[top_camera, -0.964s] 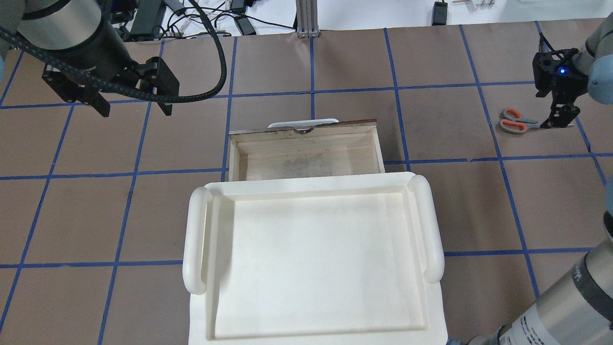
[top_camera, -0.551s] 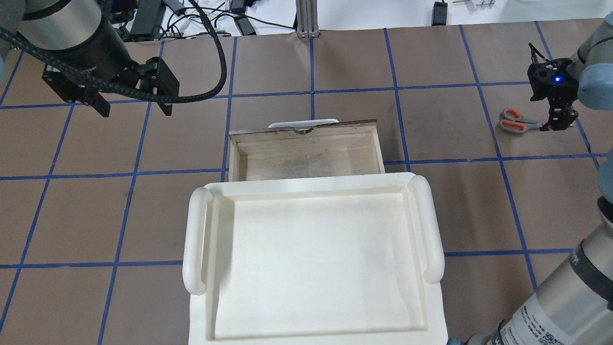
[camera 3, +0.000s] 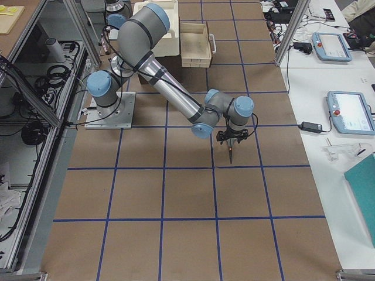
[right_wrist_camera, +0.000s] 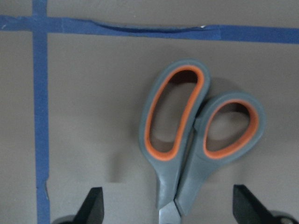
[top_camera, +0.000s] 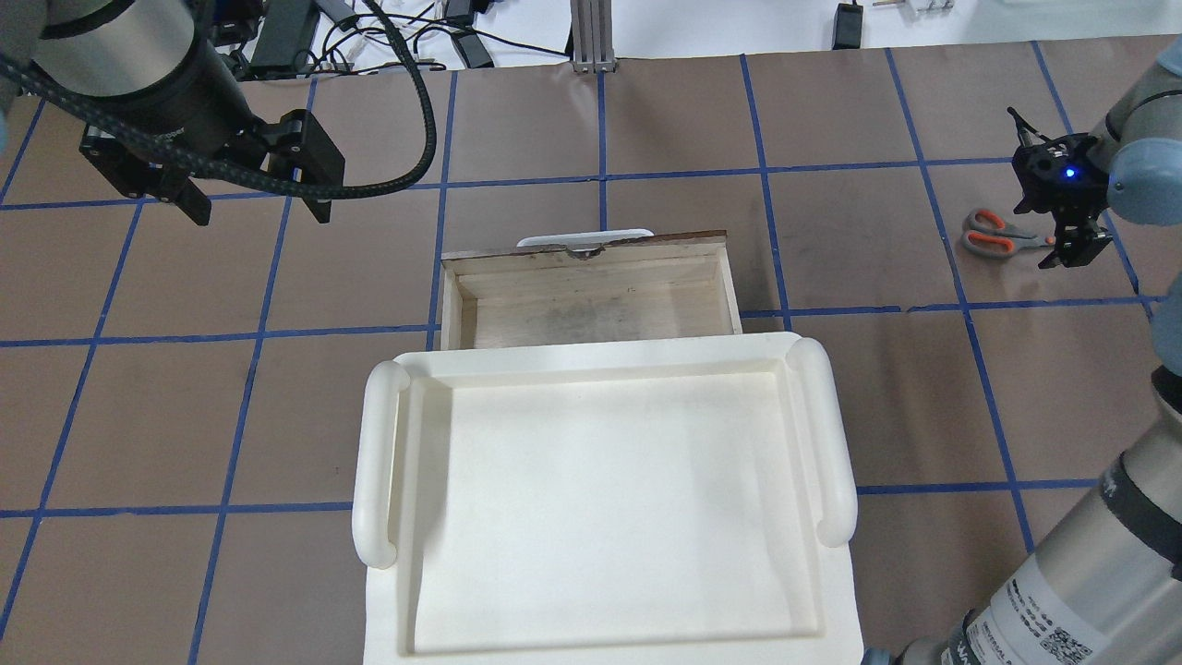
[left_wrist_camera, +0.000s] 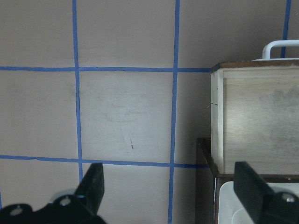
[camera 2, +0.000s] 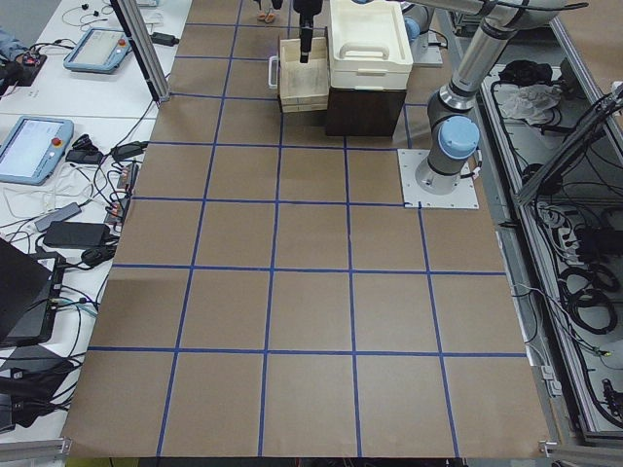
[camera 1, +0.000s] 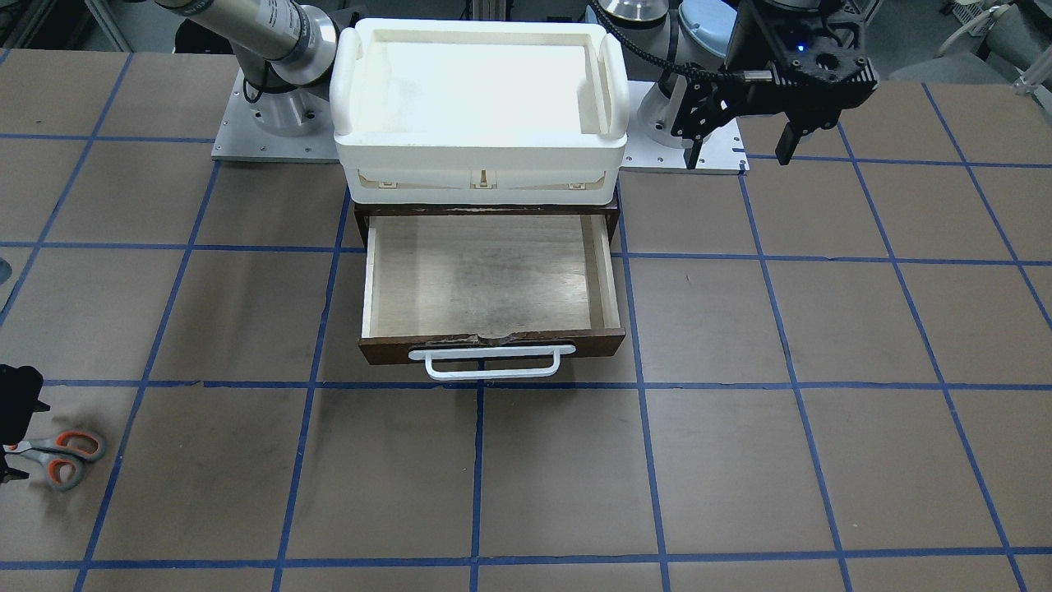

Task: Put scissors in drawer and close it
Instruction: 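Lower the right gripper and grasp the scissors by the handles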

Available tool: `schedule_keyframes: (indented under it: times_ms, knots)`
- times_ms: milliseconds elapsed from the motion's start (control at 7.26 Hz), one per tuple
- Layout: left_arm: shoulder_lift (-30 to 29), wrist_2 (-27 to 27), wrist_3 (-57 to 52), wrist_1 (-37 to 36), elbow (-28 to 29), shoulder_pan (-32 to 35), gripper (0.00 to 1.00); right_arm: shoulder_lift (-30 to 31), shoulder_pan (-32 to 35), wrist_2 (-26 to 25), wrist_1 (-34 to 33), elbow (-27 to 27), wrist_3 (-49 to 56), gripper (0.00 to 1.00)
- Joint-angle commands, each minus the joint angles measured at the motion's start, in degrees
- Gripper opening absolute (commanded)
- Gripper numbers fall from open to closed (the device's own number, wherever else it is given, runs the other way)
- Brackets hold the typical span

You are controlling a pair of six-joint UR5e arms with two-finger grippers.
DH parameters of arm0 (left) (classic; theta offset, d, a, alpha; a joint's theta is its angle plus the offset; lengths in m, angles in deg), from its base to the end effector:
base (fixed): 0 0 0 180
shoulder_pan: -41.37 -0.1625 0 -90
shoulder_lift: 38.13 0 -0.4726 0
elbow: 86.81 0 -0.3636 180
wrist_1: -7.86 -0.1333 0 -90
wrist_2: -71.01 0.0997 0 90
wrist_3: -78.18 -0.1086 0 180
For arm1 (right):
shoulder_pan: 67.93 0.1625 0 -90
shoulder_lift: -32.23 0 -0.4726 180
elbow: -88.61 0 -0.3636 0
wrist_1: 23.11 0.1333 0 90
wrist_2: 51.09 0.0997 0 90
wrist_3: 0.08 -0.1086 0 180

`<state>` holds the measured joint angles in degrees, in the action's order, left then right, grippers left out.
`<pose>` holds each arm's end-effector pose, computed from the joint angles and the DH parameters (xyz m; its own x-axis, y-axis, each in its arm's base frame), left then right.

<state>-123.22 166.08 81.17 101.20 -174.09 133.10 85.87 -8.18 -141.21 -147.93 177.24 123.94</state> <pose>-0.1366 -0.4235 0.5812 -0.9960 -0.0286 -0.0841 -0.0219 0.9966 -0.0793 -0.2263 -0.6522 0.2257 0.0658 -0.9978 -0.0036 -0.9978 -0.0658 0.0001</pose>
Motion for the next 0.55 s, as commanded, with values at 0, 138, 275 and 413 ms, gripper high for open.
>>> schedule_keyframes:
  times_ms: [0, 138, 275, 413]
  knots:
    - [0.01, -0.06, 0.00, 0.00, 0.00, -0.06, 1.00, -0.55, -0.33, -0.15, -0.08, -0.13, 0.34, 0.96]
    - [0.01, 0.03, 0.00, 0.00, 0.00, -0.06, 1.00, -0.90, -0.33, -0.24, -0.16, -0.30, 0.34, 0.89]
    - [0.01, 0.03, 0.00, 0.00, 0.00, -0.06, 1.00, -1.08, -0.33, -0.67, -0.16, -0.56, 0.34, 0.86]
    - [0.01, 0.03, 0.00, 0.09, 0.00, -0.06, 1.00, -1.17, -0.33, -0.85, -0.34, -0.48, 0.43, 0.75]
